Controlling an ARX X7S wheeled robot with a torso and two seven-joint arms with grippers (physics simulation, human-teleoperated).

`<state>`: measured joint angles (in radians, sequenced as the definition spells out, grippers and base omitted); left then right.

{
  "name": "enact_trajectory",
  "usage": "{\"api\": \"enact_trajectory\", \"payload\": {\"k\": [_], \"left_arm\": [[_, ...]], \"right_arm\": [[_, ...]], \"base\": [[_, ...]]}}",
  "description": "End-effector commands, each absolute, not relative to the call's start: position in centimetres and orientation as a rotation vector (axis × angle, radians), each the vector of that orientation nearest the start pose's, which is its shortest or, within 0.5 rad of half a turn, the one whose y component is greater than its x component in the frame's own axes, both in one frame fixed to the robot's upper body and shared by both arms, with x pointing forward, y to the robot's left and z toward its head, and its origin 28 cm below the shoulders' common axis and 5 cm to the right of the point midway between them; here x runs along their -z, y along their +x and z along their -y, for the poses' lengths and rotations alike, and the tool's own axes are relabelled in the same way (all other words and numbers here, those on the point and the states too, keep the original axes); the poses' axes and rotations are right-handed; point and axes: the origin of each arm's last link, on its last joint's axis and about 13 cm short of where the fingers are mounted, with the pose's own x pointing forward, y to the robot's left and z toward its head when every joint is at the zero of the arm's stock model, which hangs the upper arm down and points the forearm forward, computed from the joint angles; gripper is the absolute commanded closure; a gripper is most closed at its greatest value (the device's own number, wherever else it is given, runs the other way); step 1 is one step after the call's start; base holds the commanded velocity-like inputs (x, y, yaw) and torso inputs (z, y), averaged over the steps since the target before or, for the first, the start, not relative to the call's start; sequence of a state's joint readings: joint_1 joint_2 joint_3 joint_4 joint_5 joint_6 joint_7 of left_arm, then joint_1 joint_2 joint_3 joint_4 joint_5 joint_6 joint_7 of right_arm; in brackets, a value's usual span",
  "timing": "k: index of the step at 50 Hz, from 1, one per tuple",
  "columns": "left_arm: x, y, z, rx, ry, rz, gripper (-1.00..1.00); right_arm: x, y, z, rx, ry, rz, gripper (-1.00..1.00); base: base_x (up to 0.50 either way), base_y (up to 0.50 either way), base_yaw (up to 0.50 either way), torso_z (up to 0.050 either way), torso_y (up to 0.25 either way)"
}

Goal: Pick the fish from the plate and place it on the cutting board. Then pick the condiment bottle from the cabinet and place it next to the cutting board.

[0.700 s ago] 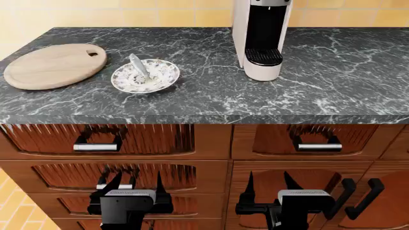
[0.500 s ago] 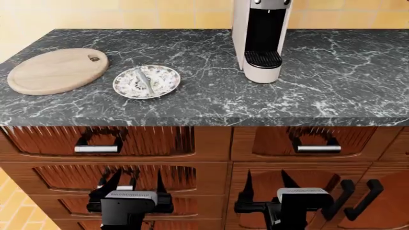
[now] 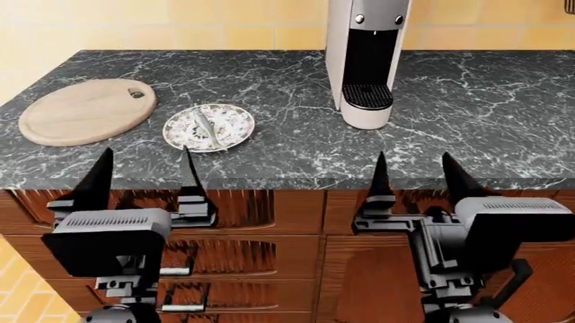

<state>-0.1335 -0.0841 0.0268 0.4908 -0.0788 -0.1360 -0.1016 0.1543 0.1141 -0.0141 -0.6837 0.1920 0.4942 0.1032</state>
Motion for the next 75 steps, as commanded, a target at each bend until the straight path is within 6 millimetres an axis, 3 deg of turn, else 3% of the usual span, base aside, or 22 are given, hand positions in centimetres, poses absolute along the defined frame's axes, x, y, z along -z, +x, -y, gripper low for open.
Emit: {"api": "enact_trajectory", "payload": {"k": [1,13,38,60,68,72,75], "left_arm": [[-18.1,21.1,-21.2,-0.045,-0.018,0.62,-1.0],[-18.8,20.2,-21.4,-0.057,0.081,0.67,-1.0],[-19.0,19.8,-21.3,-0.037,0.074,0.674,-1.0],[-19.0,19.8,-21.2,-0.034,0.075,0.673,-1.0],[-19.0,19.7,-21.1,-0.028,0.076,0.674,-1.0],[-18.9,19.7,-21.1,-0.028,0.076,0.672,-1.0],[-18.9,19.8,-21.0,-0.026,0.077,0.671,-1.0]], "right_arm": [[-19.4,18.9,10.1,-0.086,0.048,0.422,-1.0],[-19.6,18.6,9.5,-0.128,0.047,0.401,-1.0],[-19.7,18.3,9.1,-0.145,-0.007,0.416,-1.0],[-19.5,18.4,9.1,-0.146,-0.048,0.403,-1.0],[-19.7,18.1,9.2,-0.153,-0.044,0.44,-1.0],[-20.3,17.7,9.4,-0.138,-0.051,0.444,-1.0],[-22.2,17.4,10.4,-0.093,-0.094,0.432,-1.0]], "base": [[0.0,0.0,0.0,0.05,0.018],[0.04,0.48,0.0,0.004,0.0],[0.11,0.5,0.0,0.0,0.0],[0.25,0.49,0.0,0.0,0.0],[0.49,0.08,0.0,0.0,0.0],[0.38,0.0,0.0,0.0,0.0],[0.0,0.0,0.0,0.0,0.0]]}}
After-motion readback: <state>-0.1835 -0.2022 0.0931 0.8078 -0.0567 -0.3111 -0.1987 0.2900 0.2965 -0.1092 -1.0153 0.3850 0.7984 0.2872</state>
